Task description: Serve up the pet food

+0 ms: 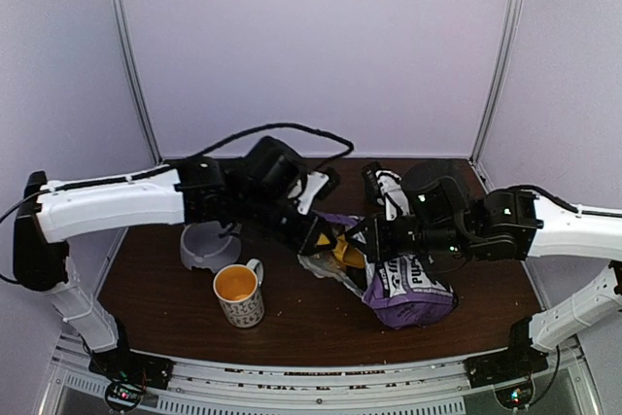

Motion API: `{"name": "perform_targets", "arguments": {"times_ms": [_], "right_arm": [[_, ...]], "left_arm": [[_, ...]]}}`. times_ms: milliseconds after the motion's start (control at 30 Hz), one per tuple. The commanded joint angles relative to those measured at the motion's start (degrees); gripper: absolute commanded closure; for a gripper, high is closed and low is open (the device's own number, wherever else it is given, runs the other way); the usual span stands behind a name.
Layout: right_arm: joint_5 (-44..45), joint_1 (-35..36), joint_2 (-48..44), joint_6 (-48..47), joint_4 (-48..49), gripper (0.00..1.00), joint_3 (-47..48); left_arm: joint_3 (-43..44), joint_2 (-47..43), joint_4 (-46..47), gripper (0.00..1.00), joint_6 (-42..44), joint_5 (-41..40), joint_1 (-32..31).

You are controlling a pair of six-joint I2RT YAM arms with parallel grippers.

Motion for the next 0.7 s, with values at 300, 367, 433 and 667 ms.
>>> {"name": "perform_targets", "arguments": {"times_ms": [300, 367, 433, 667], "right_arm": [[2.00, 1.11, -1.51, -0.06, 1.50, 1.00, -1.02], [2.39, 1.06, -1.77, -0.11, 1.25, 1.00, -0.98], [2.43, 0.97, -2.38, 0.03, 1.83, 1.00, -1.35], [0.80, 0.45, -4.56, 1.25, 4.20, 1.00, -2.90]], "left_arm": [[-6.46, 16.79, 33.71, 1.00, -8.01, 15.97, -4.10], [-8.35, 17.18, 38.84, 1.00, -9.40, 19.43, -4.12], [-10.20, 17.21, 43.77, 1.00, -10.89, 21.91, -4.12], [-14.58, 16.96, 58.16, 1.00, -17.37, 27.94, -4.12]]}}
